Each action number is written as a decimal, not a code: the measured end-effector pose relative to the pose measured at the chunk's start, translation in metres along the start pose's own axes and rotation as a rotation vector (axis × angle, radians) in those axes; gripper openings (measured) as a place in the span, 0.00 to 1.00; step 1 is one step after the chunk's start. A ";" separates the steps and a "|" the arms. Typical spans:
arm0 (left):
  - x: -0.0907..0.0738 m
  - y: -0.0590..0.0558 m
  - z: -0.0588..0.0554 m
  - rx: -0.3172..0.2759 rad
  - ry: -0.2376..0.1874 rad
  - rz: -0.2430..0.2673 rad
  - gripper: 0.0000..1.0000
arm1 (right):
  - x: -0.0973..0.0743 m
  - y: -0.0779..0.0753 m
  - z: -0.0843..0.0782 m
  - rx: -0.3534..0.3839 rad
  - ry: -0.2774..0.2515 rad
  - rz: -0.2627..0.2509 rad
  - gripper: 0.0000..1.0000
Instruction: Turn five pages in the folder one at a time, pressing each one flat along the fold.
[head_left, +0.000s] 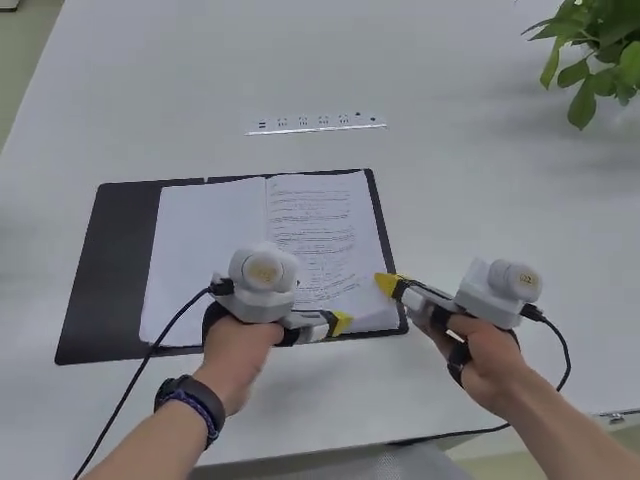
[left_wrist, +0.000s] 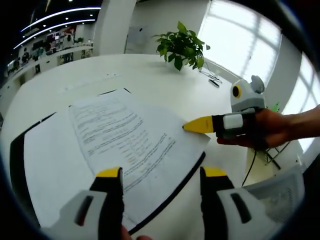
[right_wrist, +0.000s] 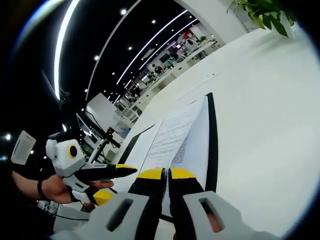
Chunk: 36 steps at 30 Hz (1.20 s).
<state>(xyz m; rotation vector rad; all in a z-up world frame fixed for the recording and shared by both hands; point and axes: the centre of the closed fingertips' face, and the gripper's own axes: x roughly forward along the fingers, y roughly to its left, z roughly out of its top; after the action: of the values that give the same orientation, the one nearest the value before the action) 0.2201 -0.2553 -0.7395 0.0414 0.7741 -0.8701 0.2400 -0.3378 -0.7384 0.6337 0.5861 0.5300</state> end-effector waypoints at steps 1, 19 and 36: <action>-0.005 0.002 0.003 0.007 -0.011 0.008 0.62 | 0.000 0.000 0.000 -0.002 -0.001 -0.003 0.01; -0.073 0.020 0.003 0.056 -0.055 0.089 0.63 | -0.002 0.020 0.006 0.018 -0.026 -0.001 0.00; -0.122 0.040 0.015 0.046 -0.140 0.153 0.63 | 0.012 0.058 0.012 -0.042 -0.006 0.042 0.00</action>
<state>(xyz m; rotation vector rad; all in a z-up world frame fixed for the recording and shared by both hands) 0.2090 -0.1514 -0.6631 0.0787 0.6116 -0.7374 0.2404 -0.2947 -0.6957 0.6088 0.5552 0.5785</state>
